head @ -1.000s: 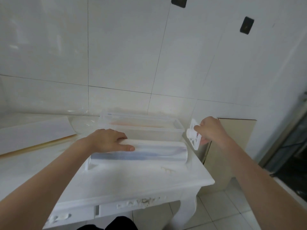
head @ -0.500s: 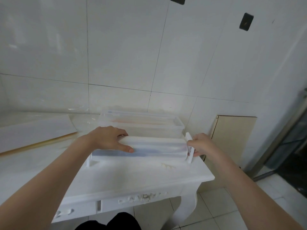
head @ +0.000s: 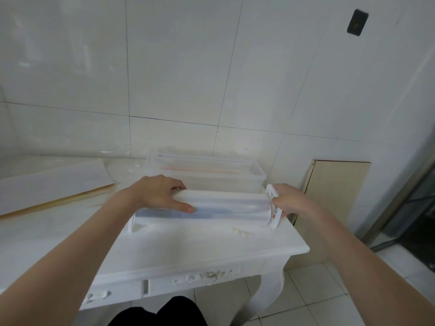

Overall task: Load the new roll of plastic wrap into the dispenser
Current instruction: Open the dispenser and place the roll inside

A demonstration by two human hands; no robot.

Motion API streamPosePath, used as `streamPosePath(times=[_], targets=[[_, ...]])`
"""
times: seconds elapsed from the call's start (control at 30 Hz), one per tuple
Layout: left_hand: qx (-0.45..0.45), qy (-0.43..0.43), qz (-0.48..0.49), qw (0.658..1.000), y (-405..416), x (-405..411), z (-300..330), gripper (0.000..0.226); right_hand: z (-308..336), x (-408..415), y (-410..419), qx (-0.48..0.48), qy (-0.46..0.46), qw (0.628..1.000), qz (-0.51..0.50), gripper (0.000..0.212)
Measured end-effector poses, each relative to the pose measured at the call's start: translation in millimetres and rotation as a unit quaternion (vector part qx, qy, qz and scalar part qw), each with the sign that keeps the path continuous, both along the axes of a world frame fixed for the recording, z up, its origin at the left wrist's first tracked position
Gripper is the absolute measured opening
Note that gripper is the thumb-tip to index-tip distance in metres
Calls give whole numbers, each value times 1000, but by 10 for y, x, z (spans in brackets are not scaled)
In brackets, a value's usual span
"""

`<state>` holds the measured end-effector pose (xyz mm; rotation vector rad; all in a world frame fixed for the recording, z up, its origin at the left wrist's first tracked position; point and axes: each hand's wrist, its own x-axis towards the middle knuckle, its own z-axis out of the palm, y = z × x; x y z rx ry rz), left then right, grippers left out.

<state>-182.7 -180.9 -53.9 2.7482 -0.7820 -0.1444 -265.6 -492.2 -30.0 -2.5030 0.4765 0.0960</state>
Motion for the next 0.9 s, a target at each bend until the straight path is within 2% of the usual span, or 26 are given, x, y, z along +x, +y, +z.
streamPosePath(times=[0.1,0.17,0.27,0.4,0.47,0.5,0.57,0.63,0.77,0.83,0.9], targets=[[2,3,0,1000,4,2,-8,86,26,23,-14,8,17,1000,9,28],[5,4,2,1000,2,-6,-8,84,32,14,-26,1,27,999,25,24],[7,6,4,1000,-1,-20,5,79,8,5,-6,-70,29,996,50,22],[27,13,-7,1000,-4,-9,8,93,-158,23,17,-214,0,972,93,16],[55,28,-16,998,-9,-18,19,99,-204,36,-24,-210,-7,972,104,21],[74,32,-21,997,-10,-20,26,102,-195,36,-58,-168,-12,980,102,18],[97,28,-31,994,-10,-22,33,104,-114,-4,-100,-1,-6,996,94,16],[87,15,-36,995,-19,-16,31,96,-41,-32,-143,129,17,988,81,29],[73,-13,-30,997,-55,-38,15,87,-28,-23,-210,238,28,970,41,45],[76,-9,-28,997,-54,-33,18,86,-59,-31,-232,265,8,964,15,37],[39,8,-24,999,-34,-47,40,81,-95,-41,-210,260,-12,966,-8,26]])
